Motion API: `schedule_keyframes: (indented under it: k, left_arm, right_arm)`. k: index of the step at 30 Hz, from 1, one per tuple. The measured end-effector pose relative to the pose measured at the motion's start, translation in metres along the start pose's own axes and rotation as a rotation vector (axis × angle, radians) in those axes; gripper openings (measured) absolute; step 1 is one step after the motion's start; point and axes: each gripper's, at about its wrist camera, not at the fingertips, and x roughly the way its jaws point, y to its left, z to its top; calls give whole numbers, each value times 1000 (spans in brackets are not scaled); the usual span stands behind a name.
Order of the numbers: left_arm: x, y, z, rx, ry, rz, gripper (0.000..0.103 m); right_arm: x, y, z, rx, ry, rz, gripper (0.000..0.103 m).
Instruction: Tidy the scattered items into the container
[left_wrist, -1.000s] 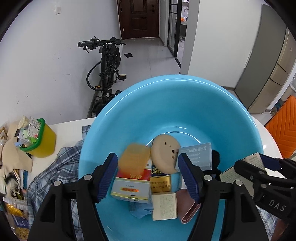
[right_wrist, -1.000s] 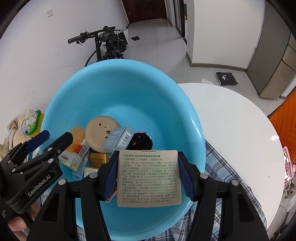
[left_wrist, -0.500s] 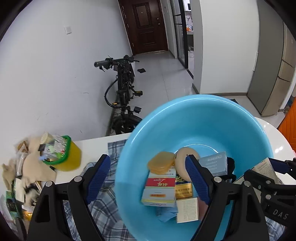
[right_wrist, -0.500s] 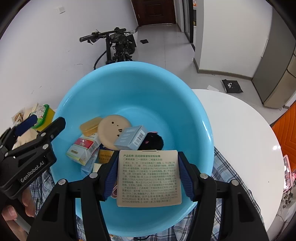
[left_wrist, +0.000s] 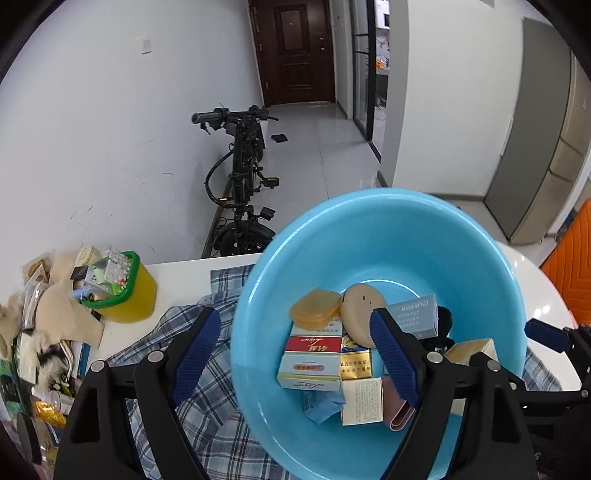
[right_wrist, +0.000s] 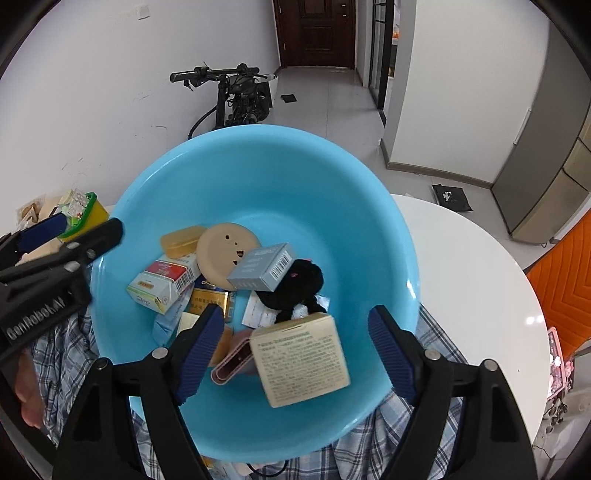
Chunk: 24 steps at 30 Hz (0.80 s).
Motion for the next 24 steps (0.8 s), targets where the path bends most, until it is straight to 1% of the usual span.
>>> schedule_keyframes:
  k: [2, 4, 5, 6, 7, 8, 9, 11, 12, 13, 17, 21, 22, 24]
  left_arm:
    - [-6, 6, -1, -24, -12, -14, 85]
    - [-15, 9, -3, -30, -51, -28, 85]
    - [-22, 10, -5, -24, -94, -47, 85]
    - [-32, 10, -8, -13, -158, -83, 85]
    - [-39, 11, -11, -8, -205, -107, 87]
    - [-48, 13, -15, -6, -264, -131, 94]
    - [-54, 13, -18, -7, -305, -141, 103]
    - [-63, 16, -24, -19, -382, -135, 103]
    - [-65, 17, -26, -25, -405, -126, 103]
    - [-65, 17, -27, -28, -411, -121, 103]
    - [-59, 17, -29, 1, -382, -113, 103]
    - [-64, 10, -42, 71, -430, -76, 103]
    - [-66, 8, -46, 87, -441, -76, 103]
    - [-65, 3, -51, 94, -436, -76, 103]
  right_arm:
    - [-9, -3, -3, 1, -45, -2, 86]
    - [-22, -5, -6, -9, -145, -4, 92]
    - [-31, -5, -9, -20, -211, -11, 99]
    - [-38, -4, -12, -27, -264, -17, 102]
    - [-45, -3, -16, -36, -324, -22, 102]
    - [-51, -2, -19, -45, -376, -27, 102]
    - [-55, -1, -21, -49, -411, -30, 102]
    - [-62, 0, -27, -51, -473, -37, 102]
    - [-64, 0, -27, -48, -492, -40, 102]
    - [-66, 0, -28, -44, -509, -45, 102]
    - [-67, -3, -34, -24, -554, -49, 102]
    - [-68, -1, -44, -24, -579, -23, 102]
    - [-69, 1, -46, -35, -586, -28, 102]
    - [-68, 7, -51, -58, -590, -60, 102]
